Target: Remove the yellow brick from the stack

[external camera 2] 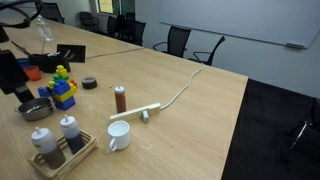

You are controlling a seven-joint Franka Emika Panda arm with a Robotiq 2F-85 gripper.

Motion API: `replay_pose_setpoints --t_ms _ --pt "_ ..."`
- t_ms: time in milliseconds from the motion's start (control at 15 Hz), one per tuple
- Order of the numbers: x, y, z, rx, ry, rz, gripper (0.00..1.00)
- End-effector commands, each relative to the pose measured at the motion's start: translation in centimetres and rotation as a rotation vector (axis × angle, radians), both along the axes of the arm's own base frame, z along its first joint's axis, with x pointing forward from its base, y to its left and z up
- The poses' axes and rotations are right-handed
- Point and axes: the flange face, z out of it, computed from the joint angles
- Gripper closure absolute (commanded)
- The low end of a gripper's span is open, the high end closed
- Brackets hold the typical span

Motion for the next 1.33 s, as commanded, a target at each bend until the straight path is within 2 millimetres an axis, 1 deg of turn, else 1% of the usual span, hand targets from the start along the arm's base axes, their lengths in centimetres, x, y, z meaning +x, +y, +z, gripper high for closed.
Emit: replay_pose_setpoints --t_ms 0,267,333,400,533,800,867,1000,1067,1133,1200,1267 --pt "0.1 0.0 0.1 -0.001 -0.001 0.0 0.0" --pt "0.1 -0.1 0.1 -0.002 -0.003 -0.001 0.0" --pt "0.5 0.8 -0.1 0.018 -0.012 0.022 0.0" --pt "0.8 1.8 -0.4 0.039 -0.01 0.038 0.0" --pt "1.4 4.9 -1.2 0.072 -0.033 0.096 0.0" --pt "2.8 13.0 -3.0 0.124 -0.06 0.267 0.0" --pt "3.4 14.8 -3.4 0.129 -0.064 0.297 0.0" --pt "4.9 17.5 -3.8 0.138 -0.093 0.331 0.0" --pt "5.8 18.6 -3.7 0.153 -0.119 0.349 0.0" --pt "4.1 17.3 -3.5 0.146 -0.099 0.336 0.0" --pt "5.0 18.1 -3.7 0.154 -0.108 0.345 0.0" --pt "5.5 18.5 -4.0 0.157 -0.104 0.349 0.0"
